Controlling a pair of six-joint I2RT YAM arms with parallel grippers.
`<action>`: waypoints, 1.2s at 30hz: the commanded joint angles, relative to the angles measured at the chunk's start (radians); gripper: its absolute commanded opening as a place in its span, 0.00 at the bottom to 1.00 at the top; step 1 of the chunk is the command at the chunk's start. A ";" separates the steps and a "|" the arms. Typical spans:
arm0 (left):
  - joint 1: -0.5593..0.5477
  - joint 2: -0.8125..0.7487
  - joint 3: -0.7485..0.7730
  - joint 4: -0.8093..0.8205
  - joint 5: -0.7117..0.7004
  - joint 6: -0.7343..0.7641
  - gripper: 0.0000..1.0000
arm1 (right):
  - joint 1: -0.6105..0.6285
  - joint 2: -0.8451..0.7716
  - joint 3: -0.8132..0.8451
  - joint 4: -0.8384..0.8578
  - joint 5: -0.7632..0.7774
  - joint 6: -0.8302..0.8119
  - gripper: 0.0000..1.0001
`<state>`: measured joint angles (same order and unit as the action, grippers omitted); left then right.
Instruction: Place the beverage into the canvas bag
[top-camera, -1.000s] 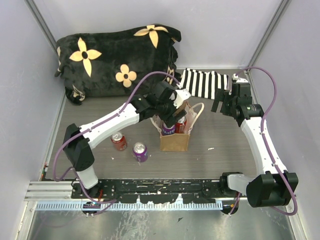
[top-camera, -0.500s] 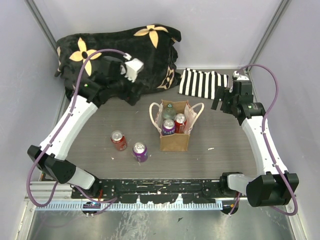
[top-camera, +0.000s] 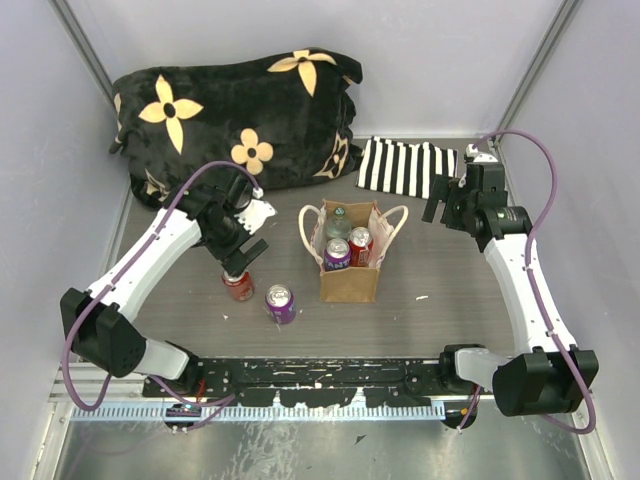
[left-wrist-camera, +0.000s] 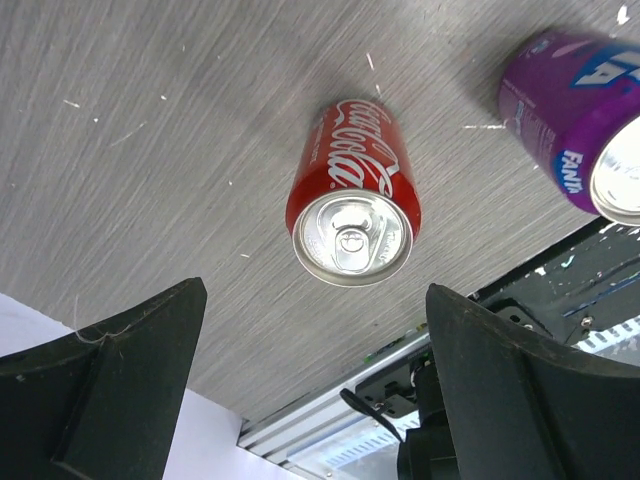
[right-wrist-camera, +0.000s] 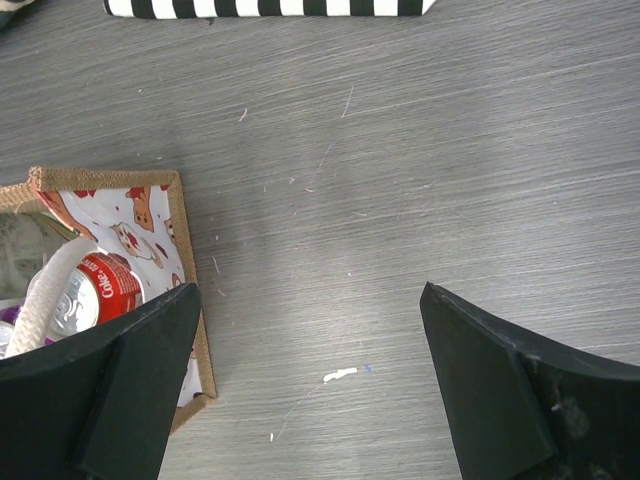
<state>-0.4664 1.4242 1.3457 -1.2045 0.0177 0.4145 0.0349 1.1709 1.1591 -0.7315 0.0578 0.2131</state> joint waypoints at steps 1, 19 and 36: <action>0.017 0.000 -0.026 -0.002 -0.015 0.028 0.98 | -0.006 -0.052 0.011 0.004 -0.009 -0.007 0.97; 0.029 0.107 -0.084 0.049 0.084 -0.031 0.98 | -0.006 -0.050 0.002 -0.002 -0.004 -0.010 0.97; 0.030 0.131 -0.117 0.083 0.023 -0.058 0.03 | -0.006 -0.046 -0.007 0.002 -0.006 -0.007 0.98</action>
<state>-0.4400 1.5547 1.2129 -1.1435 0.0757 0.3668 0.0349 1.1404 1.1454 -0.7441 0.0578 0.2119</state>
